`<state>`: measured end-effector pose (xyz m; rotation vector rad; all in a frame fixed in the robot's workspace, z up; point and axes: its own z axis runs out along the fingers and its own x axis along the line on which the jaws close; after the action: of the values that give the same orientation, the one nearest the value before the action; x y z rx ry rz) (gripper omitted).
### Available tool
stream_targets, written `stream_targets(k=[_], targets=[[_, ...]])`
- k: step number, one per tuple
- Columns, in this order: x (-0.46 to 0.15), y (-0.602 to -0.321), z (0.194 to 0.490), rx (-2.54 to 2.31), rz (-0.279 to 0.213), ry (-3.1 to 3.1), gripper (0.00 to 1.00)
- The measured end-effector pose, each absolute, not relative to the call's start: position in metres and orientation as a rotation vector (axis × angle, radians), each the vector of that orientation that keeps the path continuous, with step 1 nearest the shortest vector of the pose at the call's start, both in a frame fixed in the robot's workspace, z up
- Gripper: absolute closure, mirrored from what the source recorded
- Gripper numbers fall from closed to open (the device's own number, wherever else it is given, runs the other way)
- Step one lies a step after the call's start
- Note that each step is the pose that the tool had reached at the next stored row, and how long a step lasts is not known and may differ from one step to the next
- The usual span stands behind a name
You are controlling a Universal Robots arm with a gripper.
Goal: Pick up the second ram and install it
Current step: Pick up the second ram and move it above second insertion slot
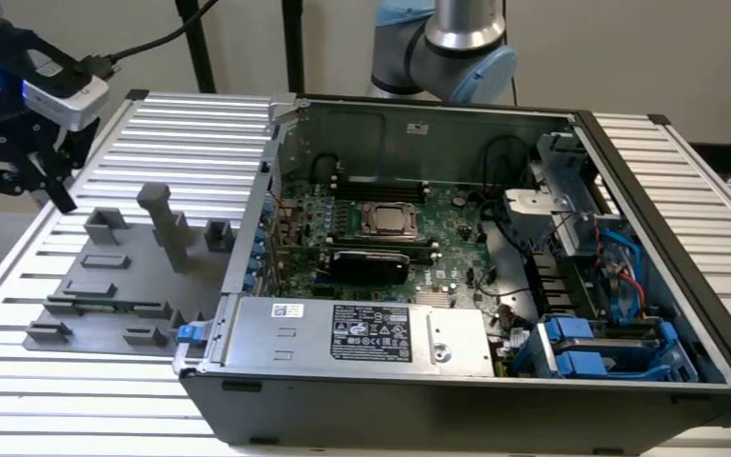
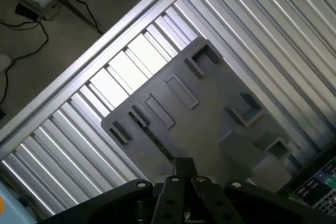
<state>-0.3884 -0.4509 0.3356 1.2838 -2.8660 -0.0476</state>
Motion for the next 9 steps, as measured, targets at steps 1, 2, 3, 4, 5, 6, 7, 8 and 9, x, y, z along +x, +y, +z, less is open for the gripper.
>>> stream_targets(k=[1,2,3,4,5,6,7,8,9], targets=[[-0.3884,-0.4509,0.3350,1.309,-0.047,-2.854,1.00],[-0.3884,-0.4509,0.3343,1.337,-0.047,-2.841,1.00],[-0.3884,-0.4509,0.3337,1.361,-0.047,-2.829,1.00],[-0.3884,-0.4509,0.3331,1.387,-0.047,-2.816,1.00],[-0.3884,-0.4509,0.3324,1.412,-0.047,-2.803,1.00],[-0.3884,-0.4509,0.3317,1.438,-0.047,-2.790,1.00],[-0.3884,-0.4509,0.3309,1.464,-0.047,-2.776,1.00],[-0.3884,-0.4509,0.3302,1.489,-0.047,-2.762,1.00],[-0.3884,-0.4509,0.3294,1.513,-0.047,-2.749,1.00]])
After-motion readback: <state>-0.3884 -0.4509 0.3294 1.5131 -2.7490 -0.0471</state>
